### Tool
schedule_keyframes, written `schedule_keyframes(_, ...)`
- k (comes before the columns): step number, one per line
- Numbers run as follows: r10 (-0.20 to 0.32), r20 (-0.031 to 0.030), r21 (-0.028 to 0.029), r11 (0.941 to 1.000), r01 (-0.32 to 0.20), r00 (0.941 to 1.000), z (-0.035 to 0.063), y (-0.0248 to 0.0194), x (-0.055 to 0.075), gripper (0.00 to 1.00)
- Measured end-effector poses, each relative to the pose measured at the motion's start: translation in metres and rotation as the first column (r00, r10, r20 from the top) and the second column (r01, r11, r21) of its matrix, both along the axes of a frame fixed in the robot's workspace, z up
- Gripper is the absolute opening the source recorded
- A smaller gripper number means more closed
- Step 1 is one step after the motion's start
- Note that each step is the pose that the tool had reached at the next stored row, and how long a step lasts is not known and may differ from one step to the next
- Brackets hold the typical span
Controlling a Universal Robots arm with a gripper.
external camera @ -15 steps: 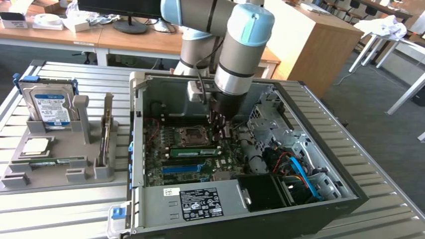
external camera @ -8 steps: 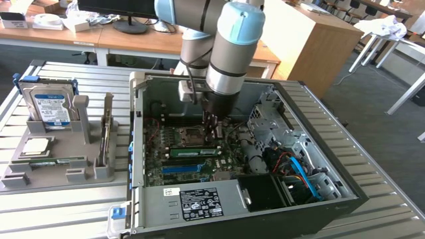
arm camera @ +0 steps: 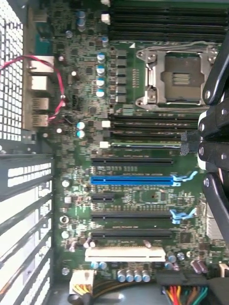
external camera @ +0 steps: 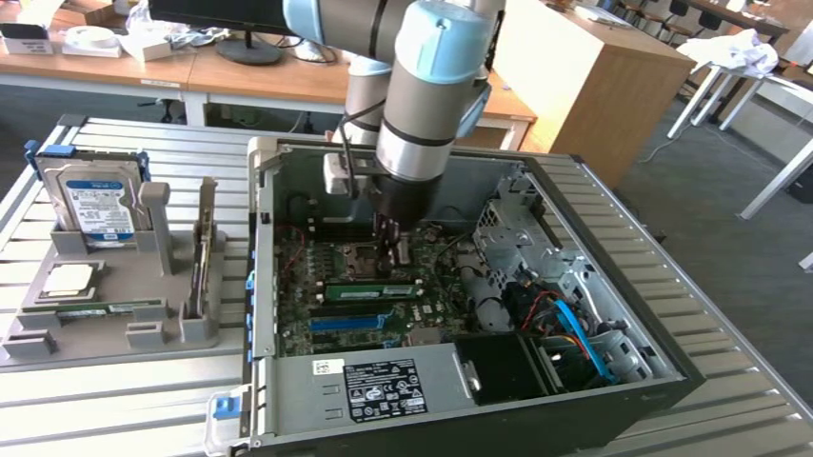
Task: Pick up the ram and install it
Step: 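Press down the ram until it locks into place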
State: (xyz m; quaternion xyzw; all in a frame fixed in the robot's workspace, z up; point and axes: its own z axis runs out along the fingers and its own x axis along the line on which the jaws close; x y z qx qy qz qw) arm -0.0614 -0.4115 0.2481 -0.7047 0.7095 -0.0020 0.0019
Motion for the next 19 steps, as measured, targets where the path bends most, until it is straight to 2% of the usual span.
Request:
schedule_keyframes(12,0.000,-0.0001,0.0000,1.0000,0.000,1.0000,-0.0007,0.0000,-0.022,0.10)
schedule_keyframes(19,0.000,0.0000,0.0000,1.0000,0.000,1.0000,-0.0019,0.0000,-0.022,0.10)
